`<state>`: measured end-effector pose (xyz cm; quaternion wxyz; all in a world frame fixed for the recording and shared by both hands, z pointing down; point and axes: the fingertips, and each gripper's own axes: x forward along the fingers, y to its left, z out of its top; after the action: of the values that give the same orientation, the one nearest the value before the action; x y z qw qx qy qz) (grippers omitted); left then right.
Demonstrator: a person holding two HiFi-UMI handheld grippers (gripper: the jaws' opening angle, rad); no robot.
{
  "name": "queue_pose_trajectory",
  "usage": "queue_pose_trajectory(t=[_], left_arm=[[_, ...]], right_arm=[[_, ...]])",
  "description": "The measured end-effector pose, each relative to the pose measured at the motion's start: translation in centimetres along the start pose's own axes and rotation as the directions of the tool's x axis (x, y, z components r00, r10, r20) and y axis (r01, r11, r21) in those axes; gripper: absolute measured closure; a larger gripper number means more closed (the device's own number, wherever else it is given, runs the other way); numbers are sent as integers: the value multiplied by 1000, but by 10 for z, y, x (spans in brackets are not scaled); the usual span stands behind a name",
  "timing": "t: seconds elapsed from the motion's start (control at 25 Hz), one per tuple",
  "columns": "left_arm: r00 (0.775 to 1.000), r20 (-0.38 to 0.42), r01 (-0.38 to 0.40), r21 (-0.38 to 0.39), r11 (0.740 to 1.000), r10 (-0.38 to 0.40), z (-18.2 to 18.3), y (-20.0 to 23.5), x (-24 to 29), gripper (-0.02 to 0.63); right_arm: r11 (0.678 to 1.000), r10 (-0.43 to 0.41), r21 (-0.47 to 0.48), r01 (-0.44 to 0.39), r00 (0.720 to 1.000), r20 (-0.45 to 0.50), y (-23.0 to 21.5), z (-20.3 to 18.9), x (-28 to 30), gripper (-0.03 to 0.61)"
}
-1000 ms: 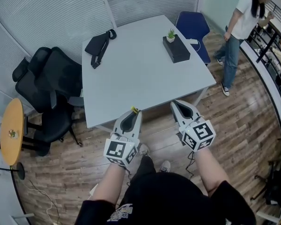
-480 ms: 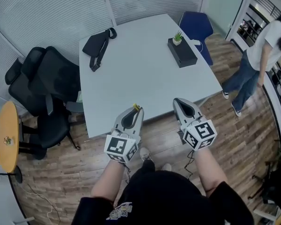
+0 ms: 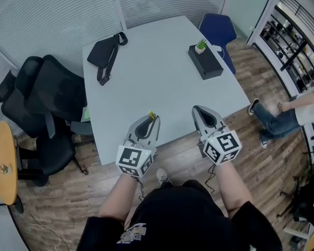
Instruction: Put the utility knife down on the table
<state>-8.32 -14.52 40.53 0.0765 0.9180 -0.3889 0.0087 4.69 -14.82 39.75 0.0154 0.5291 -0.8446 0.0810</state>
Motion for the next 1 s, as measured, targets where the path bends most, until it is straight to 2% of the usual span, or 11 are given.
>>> queue_pose_trajectory(t=[0.4,0.68,1.0], left_arm=[[999,-45,-13,13,1000,14,-8,24,25,572],[992,-85,-84,54,995,88,-18,44,52,572],[969,-180,-150,106,983,168,-43,67,92,572]], right_arm=[[1000,26,-2,-26,999,-26,-8,-5,32,560],[995,97,8,-97,993,-61,-28,-15,64,554],[986,165,30,-163,981,-98,-58,-27,102,551]])
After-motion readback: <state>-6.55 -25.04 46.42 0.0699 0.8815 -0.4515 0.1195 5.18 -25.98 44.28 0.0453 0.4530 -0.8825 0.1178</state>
